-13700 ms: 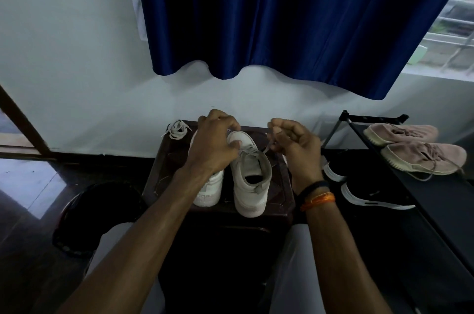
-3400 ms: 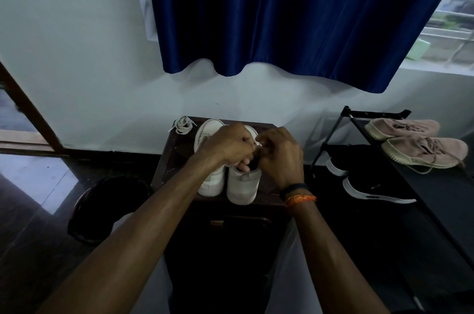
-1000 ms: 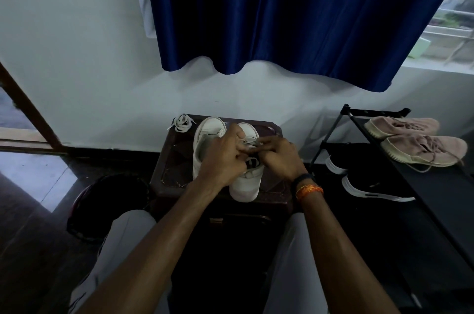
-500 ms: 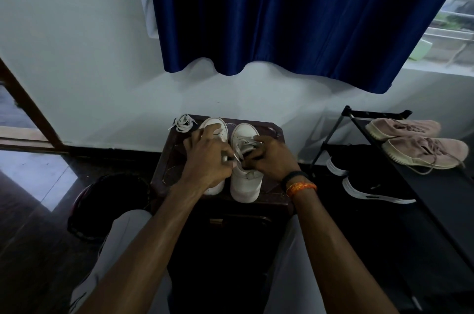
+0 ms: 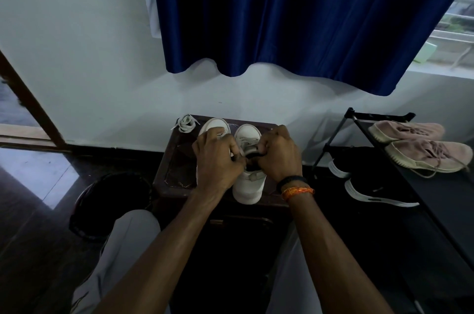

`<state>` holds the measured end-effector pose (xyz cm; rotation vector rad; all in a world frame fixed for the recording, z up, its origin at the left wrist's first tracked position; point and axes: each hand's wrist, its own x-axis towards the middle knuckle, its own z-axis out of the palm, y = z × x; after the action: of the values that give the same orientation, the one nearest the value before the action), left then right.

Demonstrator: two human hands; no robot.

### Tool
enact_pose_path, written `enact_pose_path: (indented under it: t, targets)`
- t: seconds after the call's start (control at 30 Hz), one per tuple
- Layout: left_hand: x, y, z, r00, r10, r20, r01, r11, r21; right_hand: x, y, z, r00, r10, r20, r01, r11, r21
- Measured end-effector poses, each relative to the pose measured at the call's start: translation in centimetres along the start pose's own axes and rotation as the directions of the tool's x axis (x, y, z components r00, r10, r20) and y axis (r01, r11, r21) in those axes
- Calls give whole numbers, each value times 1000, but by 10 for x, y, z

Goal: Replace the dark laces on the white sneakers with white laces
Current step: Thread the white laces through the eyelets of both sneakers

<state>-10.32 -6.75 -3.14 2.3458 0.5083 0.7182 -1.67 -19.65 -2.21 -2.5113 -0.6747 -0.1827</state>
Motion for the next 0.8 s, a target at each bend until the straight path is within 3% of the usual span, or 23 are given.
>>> enact_pose_path:
  t: [0.2, 0.37, 0.8]
  targets:
    - [8, 3, 15, 997, -39, -61, 50, 980, 192, 4, 5, 5, 991, -132, -16, 130, 986, -103]
    - [8, 4, 26, 998, -8, -61, 23, 968, 252, 3, 10, 12, 952, -272, -140, 250, 955, -159]
    - [3, 6, 36, 994, 23, -108, 3, 970, 242, -4, 7, 20, 952, -181, -247, 161, 982, -97]
